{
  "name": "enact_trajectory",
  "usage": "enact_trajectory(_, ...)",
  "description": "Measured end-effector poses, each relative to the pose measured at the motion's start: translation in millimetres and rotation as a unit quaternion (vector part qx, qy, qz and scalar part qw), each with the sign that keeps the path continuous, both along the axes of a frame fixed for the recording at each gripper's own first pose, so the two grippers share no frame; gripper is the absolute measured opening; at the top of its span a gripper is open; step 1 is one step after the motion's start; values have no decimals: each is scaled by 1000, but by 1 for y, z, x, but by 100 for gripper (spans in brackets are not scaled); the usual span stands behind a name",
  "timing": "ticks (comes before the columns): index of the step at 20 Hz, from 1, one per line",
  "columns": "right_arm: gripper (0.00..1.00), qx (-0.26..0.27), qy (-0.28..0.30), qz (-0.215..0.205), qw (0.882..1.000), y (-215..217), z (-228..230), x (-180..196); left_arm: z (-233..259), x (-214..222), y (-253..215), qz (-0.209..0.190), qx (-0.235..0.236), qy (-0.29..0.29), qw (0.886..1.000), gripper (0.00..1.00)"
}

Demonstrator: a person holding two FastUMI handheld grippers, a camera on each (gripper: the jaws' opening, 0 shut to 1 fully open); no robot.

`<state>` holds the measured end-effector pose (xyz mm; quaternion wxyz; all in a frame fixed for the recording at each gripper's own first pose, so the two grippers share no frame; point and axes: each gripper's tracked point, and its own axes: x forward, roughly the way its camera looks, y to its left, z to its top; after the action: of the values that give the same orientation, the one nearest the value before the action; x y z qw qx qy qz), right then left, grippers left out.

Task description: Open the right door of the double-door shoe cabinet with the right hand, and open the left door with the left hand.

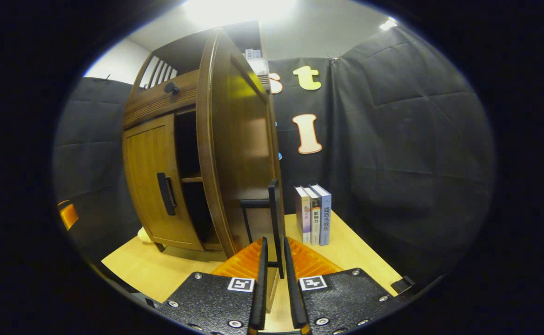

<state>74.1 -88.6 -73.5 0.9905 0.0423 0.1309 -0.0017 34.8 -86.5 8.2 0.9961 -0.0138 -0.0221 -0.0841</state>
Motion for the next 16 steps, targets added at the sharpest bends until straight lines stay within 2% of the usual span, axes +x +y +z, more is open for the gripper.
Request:
enact_trajectory(1, 21, 0, 0, -10, 1000, -8, -1, 0, 0, 1, -1, -3, 1, 1, 1000, 94)
enact_trajectory(4, 22, -4, -5, -39, 999, -34, 3, -5, -1, 9, -9, -12, 0, 3, 1000, 94)
enact_trajectory(5, 26, -4, -6, -48, 999, -41, 3, -7, 0, 12, -12, -17, 0, 3, 1000, 94)
enact_trajectory(7, 24, -12, -8, -66, 998, -58, 3, -14, 2, 22, -22, -25, -4, 1, 1000, 94)
enact_trajectory(9, 35, -4, -15, -77, 997, -71, 7, -24, 3, 33, -29, -31, -8, 2, 999, 94)
enact_trajectory(10, 36, 8, -19, -73, 997, -70, 11, -29, 4, 39, -33, -34, -10, 1, 999, 94)
enact_trajectory(12, 60, 11, -22, -75, 997, -75, 11, -38, 7, 54, -39, -35, -9, -4, 999, 94)
enact_trajectory(13, 79, 0, -26, -82, 996, -80, 12, -44, 8, 63, -42, -33, -9, -6, 999, 94)
enact_trajectory(15, 94, -20, -38, -92, 995, -85, 22, -57, 9, 79, -46, -33, -10, -8, 999, 94)
enact_trajectory(16, 95, -25, -45, -94, 994, -85, 28, -63, 10, 87, -47, -32, -11, -7, 999, 94)
